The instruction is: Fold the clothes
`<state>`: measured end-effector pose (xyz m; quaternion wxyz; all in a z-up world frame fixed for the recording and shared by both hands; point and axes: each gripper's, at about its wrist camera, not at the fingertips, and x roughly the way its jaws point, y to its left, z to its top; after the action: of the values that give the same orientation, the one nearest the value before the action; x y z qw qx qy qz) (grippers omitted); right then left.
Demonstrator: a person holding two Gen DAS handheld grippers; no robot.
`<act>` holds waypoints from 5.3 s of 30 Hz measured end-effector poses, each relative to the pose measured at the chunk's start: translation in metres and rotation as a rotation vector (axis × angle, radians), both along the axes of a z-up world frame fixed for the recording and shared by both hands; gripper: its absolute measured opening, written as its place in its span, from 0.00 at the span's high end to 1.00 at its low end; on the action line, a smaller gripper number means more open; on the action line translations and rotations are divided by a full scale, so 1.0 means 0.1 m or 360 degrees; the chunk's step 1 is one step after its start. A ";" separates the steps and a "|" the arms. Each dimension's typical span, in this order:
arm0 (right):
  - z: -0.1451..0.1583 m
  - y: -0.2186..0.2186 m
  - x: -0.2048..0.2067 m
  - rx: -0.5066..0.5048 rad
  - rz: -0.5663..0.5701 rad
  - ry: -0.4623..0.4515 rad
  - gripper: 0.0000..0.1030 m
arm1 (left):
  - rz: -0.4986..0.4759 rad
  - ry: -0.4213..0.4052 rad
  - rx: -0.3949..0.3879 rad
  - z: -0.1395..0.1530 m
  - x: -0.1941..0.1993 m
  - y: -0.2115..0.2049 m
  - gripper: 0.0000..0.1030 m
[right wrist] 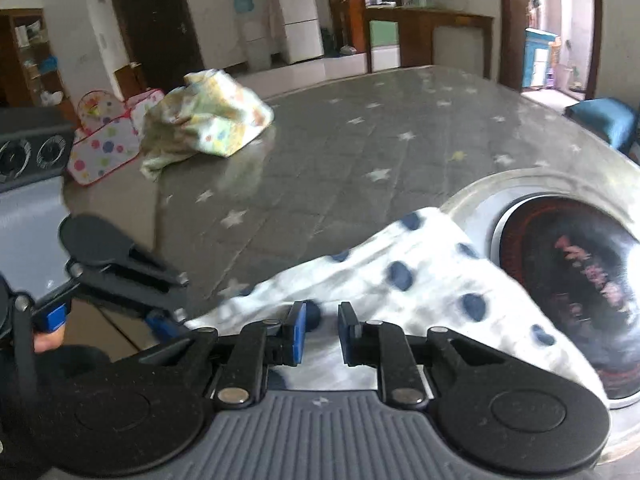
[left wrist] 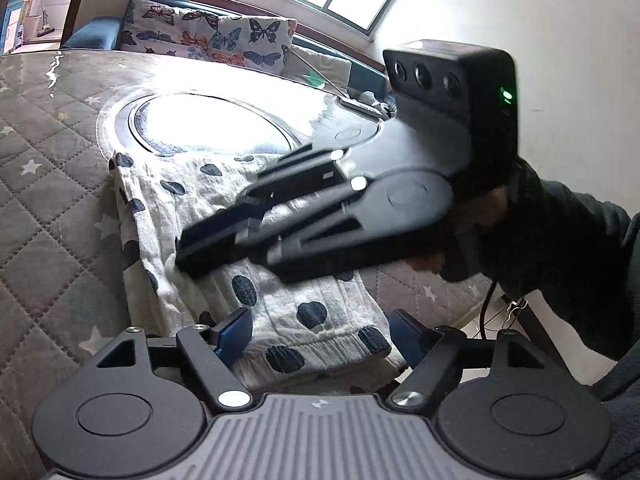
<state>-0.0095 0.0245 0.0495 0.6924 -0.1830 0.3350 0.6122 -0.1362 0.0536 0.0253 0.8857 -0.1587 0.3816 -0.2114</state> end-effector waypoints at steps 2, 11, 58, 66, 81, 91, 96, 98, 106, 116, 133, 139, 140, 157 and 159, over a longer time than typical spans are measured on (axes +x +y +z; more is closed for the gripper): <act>0.01 0.02 -0.11 0.0010 0.0073 0.0018 0.83 | -0.0007 -0.0006 0.0010 0.02 -0.02 -0.01 0.22; 0.09 -0.06 -0.09 0.0075 0.0054 0.0073 0.83 | -0.0005 -0.0030 0.0000 0.06 -0.11 0.05 0.22; -0.14 -1.11 -0.26 0.0000 -0.0413 0.0217 0.76 | 0.0580 0.0029 0.0053 -0.13 0.34 0.82 0.96; 0.01 -1.13 -0.19 0.0047 -0.0433 0.0198 0.75 | 0.0582 -0.0083 0.0085 0.10 0.28 0.82 0.96; -0.19 -0.89 0.30 0.0018 -0.0613 0.0020 0.74 | 0.0373 0.0053 0.0093 -0.19 0.82 0.51 0.95; -0.05 -1.00 0.43 0.0085 -0.0663 -0.0010 0.73 | 0.0388 0.0074 0.0087 -0.17 0.79 0.56 0.94; -0.11 -0.89 0.68 0.0107 -0.0734 -0.0028 0.70 | 0.0406 0.0094 0.0078 -0.22 0.75 0.59 0.94; -0.19 -0.88 0.77 0.0088 -0.0756 -0.0011 0.71 | 0.0406 0.0097 0.0077 -0.22 0.75 0.60 0.94; -0.11 -0.94 0.63 0.0092 -0.0718 0.0004 0.68 | 0.0365 0.0025 0.0076 -0.04 0.64 0.55 0.87; 0.00 -1.04 -0.13 0.0043 -0.0381 0.0024 0.62 | 0.0166 -0.0017 0.0145 0.00 0.29 0.27 0.84; 0.13 -1.11 0.36 0.0056 -0.0599 -0.0066 0.47 | 0.0193 -0.0051 0.0194 0.15 0.11 0.09 0.63; 0.00 -1.01 0.93 0.0072 -0.0758 -0.0022 0.44 | 0.0366 0.0042 0.0143 0.10 0.01 0.29 0.50; -0.04 -0.99 1.01 0.0069 -0.0774 0.0004 0.44 | 0.0382 0.0057 0.0135 0.09 0.00 0.31 0.49; -0.29 -0.76 1.31 -0.0099 -0.0672 0.0130 0.74 | 0.0402 0.0278 0.0047 -0.11 0.00 0.35 0.34; -0.28 -0.76 1.26 -0.0120 -0.0670 0.0104 0.81 | 0.0391 0.0279 0.0054 -0.11 0.01 0.35 0.43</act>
<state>0.1168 -0.0518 0.0218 0.7866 -0.1148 0.4106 0.4467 -0.1354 0.0882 0.0143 0.8707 -0.2071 0.4388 -0.0802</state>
